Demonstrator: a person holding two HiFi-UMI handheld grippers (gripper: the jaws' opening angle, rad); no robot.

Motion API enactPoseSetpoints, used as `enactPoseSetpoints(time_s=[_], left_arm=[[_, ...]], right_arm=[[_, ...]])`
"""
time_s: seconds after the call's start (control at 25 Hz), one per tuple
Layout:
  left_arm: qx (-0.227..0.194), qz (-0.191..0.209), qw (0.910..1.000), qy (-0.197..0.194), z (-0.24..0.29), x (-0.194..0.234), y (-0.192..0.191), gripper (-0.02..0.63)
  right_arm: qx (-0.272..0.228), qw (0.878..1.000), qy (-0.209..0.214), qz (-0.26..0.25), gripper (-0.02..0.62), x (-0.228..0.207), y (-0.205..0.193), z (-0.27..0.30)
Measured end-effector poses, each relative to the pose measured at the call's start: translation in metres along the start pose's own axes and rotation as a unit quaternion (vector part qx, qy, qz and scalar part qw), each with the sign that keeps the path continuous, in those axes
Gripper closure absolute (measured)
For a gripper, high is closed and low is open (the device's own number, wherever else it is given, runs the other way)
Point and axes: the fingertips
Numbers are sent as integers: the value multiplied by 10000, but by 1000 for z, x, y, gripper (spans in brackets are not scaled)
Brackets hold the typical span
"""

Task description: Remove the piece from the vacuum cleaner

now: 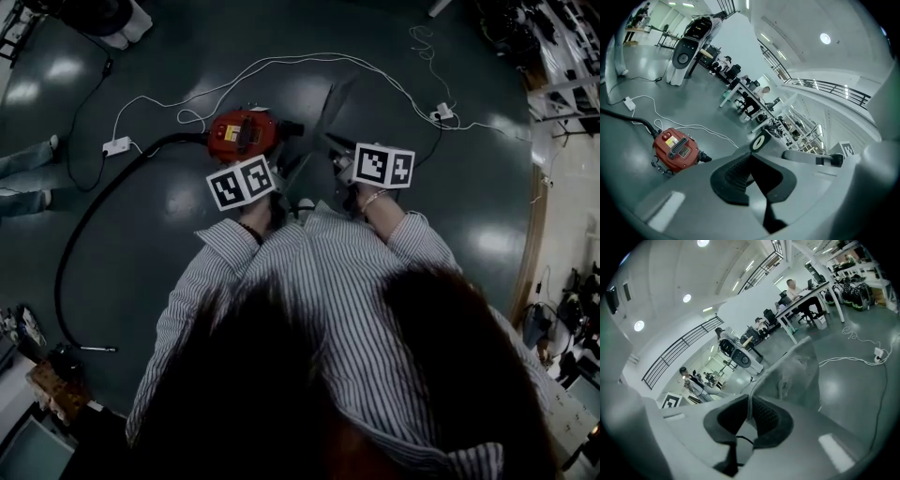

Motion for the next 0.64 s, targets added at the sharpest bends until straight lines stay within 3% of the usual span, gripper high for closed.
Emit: enactPoseSetpoints(time_s=[0.64], left_arm=[[9,41,10000,21,1,-8,-7,600]], right_arm=[[62,9999,-79,6,568,-9,-4,-12]])
Point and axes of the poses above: the fingertips, and each gripper's own axes: z forward along the fingers, x to its left, y out of its top, and after that the axes turned 8 degrees about y, right-handed
